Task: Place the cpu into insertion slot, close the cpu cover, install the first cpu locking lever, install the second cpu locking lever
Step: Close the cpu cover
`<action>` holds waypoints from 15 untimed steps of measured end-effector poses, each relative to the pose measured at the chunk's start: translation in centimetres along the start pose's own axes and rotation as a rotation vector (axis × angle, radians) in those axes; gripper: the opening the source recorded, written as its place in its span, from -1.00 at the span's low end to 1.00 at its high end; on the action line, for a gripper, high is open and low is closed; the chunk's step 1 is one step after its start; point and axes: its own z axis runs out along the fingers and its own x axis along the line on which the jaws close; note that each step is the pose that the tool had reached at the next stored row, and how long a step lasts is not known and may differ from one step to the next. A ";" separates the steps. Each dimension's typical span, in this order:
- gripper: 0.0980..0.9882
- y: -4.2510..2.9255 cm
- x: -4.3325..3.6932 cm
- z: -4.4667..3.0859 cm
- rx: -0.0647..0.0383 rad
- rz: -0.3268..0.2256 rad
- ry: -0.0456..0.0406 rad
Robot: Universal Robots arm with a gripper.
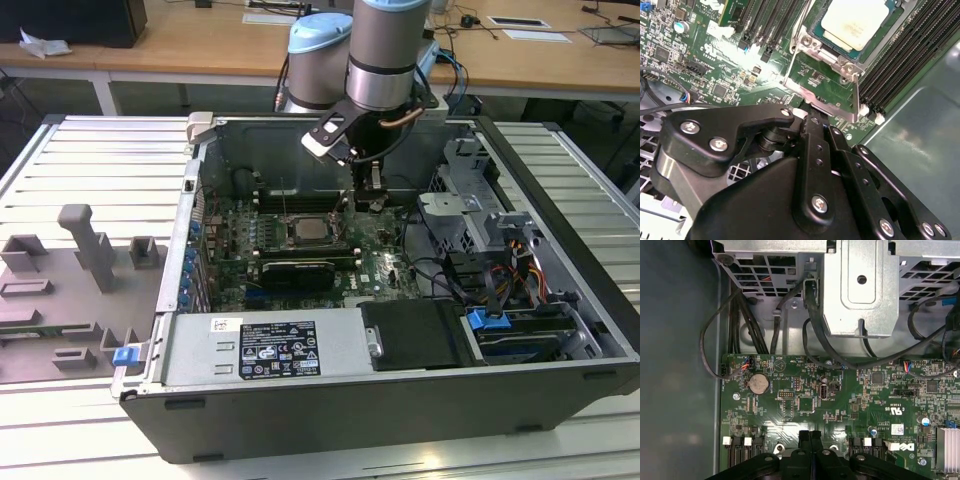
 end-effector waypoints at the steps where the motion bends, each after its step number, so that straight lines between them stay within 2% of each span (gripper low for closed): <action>1: -0.98 -0.03 0.00 0.00 0.000 0.000 0.0000; 13: -0.98 -0.69 0.01 -0.02 0.000 0.000 0.0000; 15: -0.98 -0.98 0.02 -0.03 0.000 0.000 0.0000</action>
